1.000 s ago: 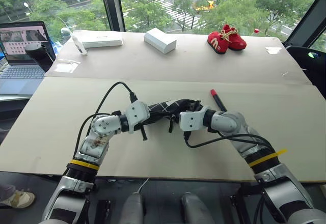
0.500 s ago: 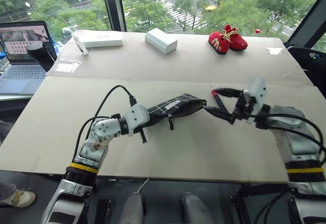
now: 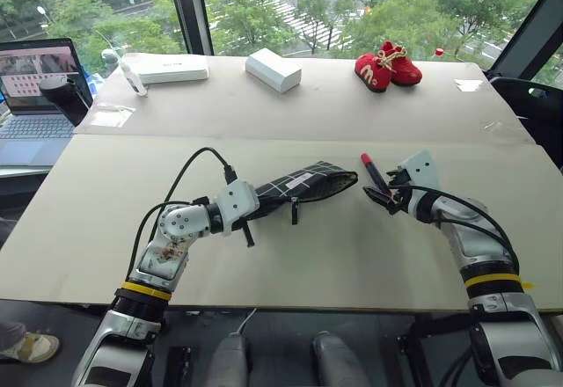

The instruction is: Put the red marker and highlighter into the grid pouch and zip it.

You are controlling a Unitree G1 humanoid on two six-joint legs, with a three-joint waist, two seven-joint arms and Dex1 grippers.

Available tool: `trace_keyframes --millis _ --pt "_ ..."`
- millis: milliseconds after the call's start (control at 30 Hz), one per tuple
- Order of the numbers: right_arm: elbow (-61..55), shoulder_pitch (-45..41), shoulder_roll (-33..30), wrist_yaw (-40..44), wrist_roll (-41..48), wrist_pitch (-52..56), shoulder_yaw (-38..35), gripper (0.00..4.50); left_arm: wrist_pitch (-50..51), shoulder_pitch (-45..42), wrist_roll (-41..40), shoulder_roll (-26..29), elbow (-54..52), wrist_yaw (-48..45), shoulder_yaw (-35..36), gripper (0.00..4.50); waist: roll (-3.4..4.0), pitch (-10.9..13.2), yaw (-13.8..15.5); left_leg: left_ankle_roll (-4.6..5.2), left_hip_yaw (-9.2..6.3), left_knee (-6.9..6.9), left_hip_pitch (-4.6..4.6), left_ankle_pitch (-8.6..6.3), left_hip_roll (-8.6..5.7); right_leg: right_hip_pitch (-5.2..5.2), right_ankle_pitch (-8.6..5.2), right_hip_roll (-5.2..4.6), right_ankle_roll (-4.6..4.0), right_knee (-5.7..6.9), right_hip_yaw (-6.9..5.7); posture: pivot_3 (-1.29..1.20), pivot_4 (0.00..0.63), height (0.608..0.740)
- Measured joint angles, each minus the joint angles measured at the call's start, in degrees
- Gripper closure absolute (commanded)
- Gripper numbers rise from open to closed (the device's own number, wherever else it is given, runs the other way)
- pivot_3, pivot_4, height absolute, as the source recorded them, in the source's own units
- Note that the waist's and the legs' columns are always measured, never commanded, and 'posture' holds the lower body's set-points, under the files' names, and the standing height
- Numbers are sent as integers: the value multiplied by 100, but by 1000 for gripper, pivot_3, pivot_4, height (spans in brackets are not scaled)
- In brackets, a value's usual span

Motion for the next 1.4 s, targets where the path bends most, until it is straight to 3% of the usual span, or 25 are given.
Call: trace_keyframes --millis 133,167,467,633,767,1000,1267,1400 --pt "442 -227 12 -212 -158 96 -25 589 8 7 0 4 -24 21 1 4500 0 0 -3 0 1 0 0 0 0 0 0 0 0 -1 0 0 150 729" --pt "525 -288 27 -215 -158 115 -31 1097 11 7 0 9 -25 23 1 4500 0 0 -10 0 1 0 2 0 0 2 0 0 0 -1 0 0 150 729" --pt "724 -350 138 -50 143 480 -311 3869 18 -5 -1 10 -27 37 3 4500 0 -1 10 0 -2 0 6 0 0 11 0 0 0 -3 -3 0 150 729" --pt "546 -213 137 -146 116 355 -320 3906 19 -5 -2 10 -27 48 4 4500 0 0 7 0 -3 0 5 0 1 9 0 1 0 -3 -4 0 150 729" --pt "31 147 118 -23 104 -488 -346 3906 34 -4 -2 17 -31 53 10 4500 1 0 -12 0 -1 0 -4 0 -1 -2 0 0 1 -2 1 0 150 729" --pt "-1508 533 -787 1150 183 -1857 -353 3906 75 -4 -6 14 -71 51 5 4500 3 2 -14 0 -2 0 2 0 2 5 -1 2 2 -4 -3 0 150 729" --pt "-1903 803 -1521 1787 -67 -2407 -275 3906 76 -2 -8 33 -77 40 8 4500 3 2 -5 0 -1 0 2 0 1 5 -1 1 2 -5 -2 0 150 729" --pt "-1997 1035 -1596 1868 -222 -2551 -222 3906 76 -2 -7 34 -77 31 8 4500 3 2 -4 0 -1 0 2 0 0 5 -1 0 2 -4 -1 0 150 729"
